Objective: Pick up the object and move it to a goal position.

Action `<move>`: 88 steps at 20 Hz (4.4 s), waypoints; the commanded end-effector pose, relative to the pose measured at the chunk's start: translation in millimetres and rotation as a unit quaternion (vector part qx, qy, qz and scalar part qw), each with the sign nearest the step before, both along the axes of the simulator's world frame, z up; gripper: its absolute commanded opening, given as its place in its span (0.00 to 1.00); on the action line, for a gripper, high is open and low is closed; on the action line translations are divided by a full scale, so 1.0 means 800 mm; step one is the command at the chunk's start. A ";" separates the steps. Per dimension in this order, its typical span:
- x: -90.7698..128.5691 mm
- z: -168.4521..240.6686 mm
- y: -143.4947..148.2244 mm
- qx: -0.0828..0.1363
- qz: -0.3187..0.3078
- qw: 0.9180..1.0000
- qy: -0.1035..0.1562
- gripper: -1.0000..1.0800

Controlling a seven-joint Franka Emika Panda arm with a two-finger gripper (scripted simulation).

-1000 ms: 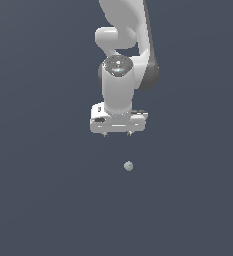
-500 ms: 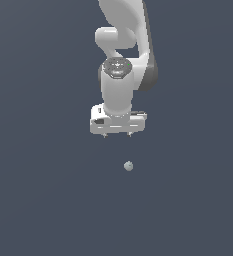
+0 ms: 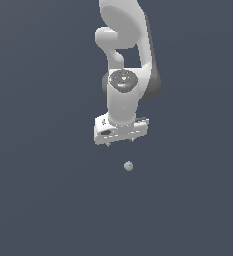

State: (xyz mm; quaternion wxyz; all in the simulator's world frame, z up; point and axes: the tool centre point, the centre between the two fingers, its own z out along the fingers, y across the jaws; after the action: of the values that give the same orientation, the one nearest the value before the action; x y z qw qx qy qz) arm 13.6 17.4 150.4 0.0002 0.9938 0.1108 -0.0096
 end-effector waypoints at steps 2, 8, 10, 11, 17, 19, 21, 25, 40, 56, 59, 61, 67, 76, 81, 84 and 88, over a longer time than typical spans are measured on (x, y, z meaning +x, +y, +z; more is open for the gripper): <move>0.014 -0.017 0.009 -0.001 0.048 0.999 -0.001 0.96; 0.039 -0.054 0.029 0.000 0.143 0.990 -0.004 0.96; 0.045 -0.064 0.034 0.000 0.169 0.986 -0.005 0.96; 0.048 -0.069 0.037 0.001 0.181 0.984 -0.005 0.96; 0.060 -0.090 0.048 0.003 0.231 0.973 -0.008 0.96; 0.062 -0.095 0.050 0.003 0.241 0.971 -0.008 0.96; 0.063 -0.097 0.052 0.003 0.247 0.969 -0.009 0.96; 0.063 -0.099 0.052 0.004 0.248 0.969 -0.008 0.96; 0.063 -0.161 0.052 0.004 0.251 0.968 -0.009 0.96; 0.064 -0.161 0.052 0.004 0.251 0.968 -0.009 0.00; 0.061 -0.155 0.053 0.004 0.251 0.968 -0.009 0.00; 0.059 -0.148 0.054 0.004 0.251 0.968 -0.009 0.00; 0.046 -0.115 0.059 0.003 0.251 0.968 -0.009 0.00; 0.012 -0.023 0.073 0.002 0.251 0.968 -0.009 0.00; -0.010 0.041 0.083 0.002 0.251 0.968 -0.009 0.00; -0.024 0.081 0.090 0.002 0.252 0.968 -0.008 0.00; -0.041 0.132 0.098 0.003 0.252 0.968 -0.009 0.00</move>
State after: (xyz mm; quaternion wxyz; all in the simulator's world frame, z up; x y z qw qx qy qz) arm -13.6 93.2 240.5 0.0011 0.9339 0.3574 -0.0003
